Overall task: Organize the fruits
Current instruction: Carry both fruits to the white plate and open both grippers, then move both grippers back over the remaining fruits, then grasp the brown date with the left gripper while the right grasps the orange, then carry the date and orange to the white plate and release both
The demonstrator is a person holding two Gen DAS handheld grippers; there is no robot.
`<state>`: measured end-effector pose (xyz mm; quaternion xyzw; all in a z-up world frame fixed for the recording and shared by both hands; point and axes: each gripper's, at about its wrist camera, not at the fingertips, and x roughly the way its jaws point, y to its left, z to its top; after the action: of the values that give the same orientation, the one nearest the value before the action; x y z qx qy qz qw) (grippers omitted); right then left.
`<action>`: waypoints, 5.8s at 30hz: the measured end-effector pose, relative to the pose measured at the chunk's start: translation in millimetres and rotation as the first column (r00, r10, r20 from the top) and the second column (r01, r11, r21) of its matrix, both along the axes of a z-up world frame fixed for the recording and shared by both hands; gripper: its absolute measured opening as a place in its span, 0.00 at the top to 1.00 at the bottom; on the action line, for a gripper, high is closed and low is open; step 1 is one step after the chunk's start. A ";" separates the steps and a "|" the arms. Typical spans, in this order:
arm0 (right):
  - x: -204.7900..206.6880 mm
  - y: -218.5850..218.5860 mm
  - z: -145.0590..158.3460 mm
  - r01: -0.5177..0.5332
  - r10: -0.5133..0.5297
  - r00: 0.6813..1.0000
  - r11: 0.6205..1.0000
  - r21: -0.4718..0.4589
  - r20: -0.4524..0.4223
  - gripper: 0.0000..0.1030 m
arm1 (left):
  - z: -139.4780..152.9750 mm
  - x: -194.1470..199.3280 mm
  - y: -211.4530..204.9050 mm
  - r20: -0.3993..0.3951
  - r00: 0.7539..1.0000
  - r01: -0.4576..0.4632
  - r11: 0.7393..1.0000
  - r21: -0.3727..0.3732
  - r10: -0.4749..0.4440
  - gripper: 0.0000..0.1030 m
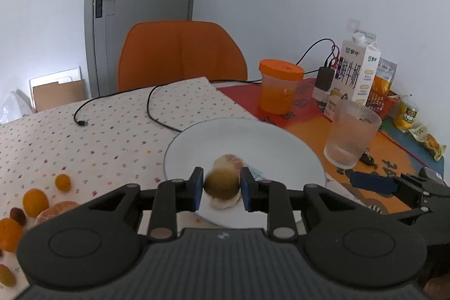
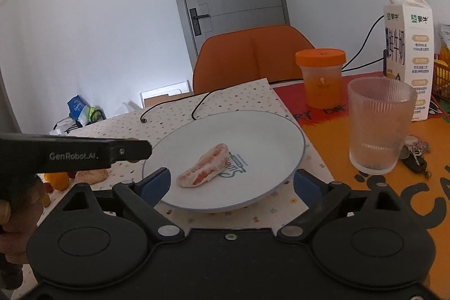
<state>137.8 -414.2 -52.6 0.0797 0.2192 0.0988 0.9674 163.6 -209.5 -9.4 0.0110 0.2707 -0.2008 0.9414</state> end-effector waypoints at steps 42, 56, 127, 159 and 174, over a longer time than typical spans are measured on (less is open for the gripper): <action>-7.5 39.5 3.3 -0.013 0.021 0.994 0.997 0.072 -0.108 0.00 | 24.3 -58.2 160.5 -0.003 0.951 -0.309 0.951 -0.022 0.309 0.07; -13.9 78.0 16.7 -0.121 0.123 0.991 0.992 0.035 -0.055 0.00 | 28.7 -78.3 222.8 0.010 0.917 -0.398 0.917 -0.017 0.398 0.00; 76.9 232.7 5.6 -0.508 0.515 0.837 0.857 0.085 -0.183 0.45 | -53.0 -12.1 265.1 -0.223 0.879 -0.459 0.876 -0.148 0.422 0.78; 74.1 250.7 9.3 -0.540 0.538 0.823 0.841 0.040 -0.183 0.63 | -32.7 -44.8 275.8 -0.162 0.844 -0.535 0.825 -0.182 0.512 0.78; 55.1 184.6 25.7 -0.468 0.472 0.874 0.882 0.062 -0.116 0.63 | -16.0 -46.1 223.3 -0.110 0.888 -0.459 0.871 -0.174 0.446 0.78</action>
<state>193.0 -229.6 -26.9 0.0458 0.2920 0.3288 0.8969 117.4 13.8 -25.4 -0.1517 0.2756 -0.0009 0.9492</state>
